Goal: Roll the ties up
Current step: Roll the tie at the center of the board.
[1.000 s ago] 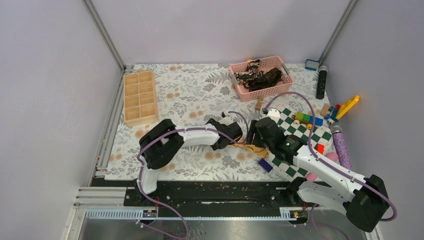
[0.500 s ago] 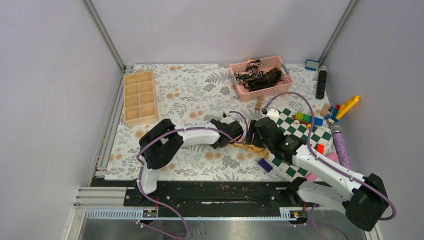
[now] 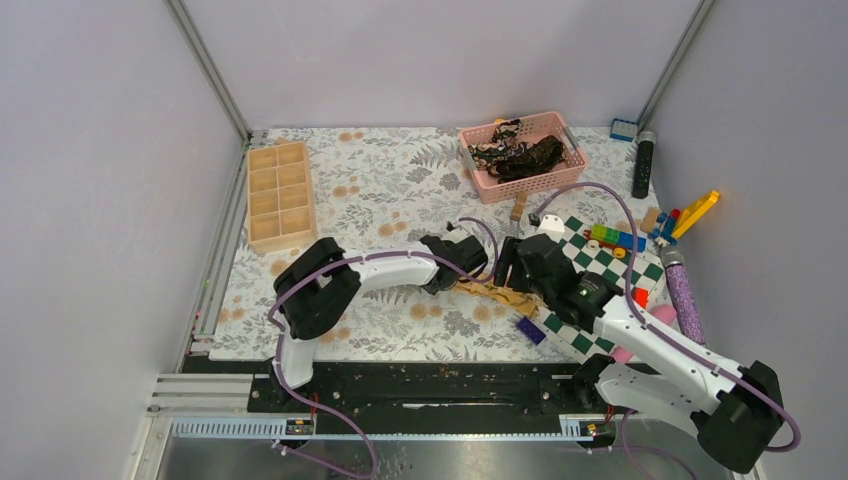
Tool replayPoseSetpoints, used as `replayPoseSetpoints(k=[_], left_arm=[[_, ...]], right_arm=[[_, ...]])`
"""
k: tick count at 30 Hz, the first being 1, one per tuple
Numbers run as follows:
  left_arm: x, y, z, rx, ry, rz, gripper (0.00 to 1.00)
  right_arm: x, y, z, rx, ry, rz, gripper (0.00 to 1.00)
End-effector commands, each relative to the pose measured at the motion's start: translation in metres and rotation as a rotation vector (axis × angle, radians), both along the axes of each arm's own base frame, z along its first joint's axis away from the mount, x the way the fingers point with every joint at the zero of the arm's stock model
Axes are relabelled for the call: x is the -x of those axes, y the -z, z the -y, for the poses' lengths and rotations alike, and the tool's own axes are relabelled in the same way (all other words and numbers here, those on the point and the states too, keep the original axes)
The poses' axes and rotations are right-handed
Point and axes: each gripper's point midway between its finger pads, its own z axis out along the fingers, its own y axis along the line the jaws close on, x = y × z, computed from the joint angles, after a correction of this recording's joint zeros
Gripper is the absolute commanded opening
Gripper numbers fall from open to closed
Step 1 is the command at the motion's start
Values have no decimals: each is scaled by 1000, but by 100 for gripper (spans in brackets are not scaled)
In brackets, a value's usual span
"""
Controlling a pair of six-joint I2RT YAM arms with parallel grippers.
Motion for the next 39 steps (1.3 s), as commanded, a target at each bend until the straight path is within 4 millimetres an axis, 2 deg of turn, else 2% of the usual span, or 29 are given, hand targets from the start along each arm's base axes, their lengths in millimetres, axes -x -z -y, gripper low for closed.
replayPoseSetpoints(k=[1,6,12,19,25,27,29,32,35,39], left_arm=[[-9,-41,26,157,0,47,50],[-12,-51,27,181,0,64,50],[-11,-50,24,173,2,65,50],[-12,-58,22,210,1,103,51],[-14,-71,22,284,-3,132,51],[-18,-76,18,322,-26,143,51],[-25,-80,4,359,-106,163,51],[-34,-81,-17,468,-225,163,51],[-42,-91,-41,598,-326,178,52],[-50,-110,-78,808,-432,207,57]], right_arm=[[-14,-49,-2,-53,9,140,71],[-20,-86,16,-51,71,241,77],[-25,-129,30,-56,116,346,80],[-26,-156,23,-48,48,380,82],[-22,-176,29,-31,22,429,83],[-20,-179,31,-19,16,436,83],[-18,-185,32,-17,8,445,83],[-19,-195,23,-8,-59,462,84],[-17,-194,-3,22,-224,418,85],[-1,-167,-51,26,-537,248,90]])
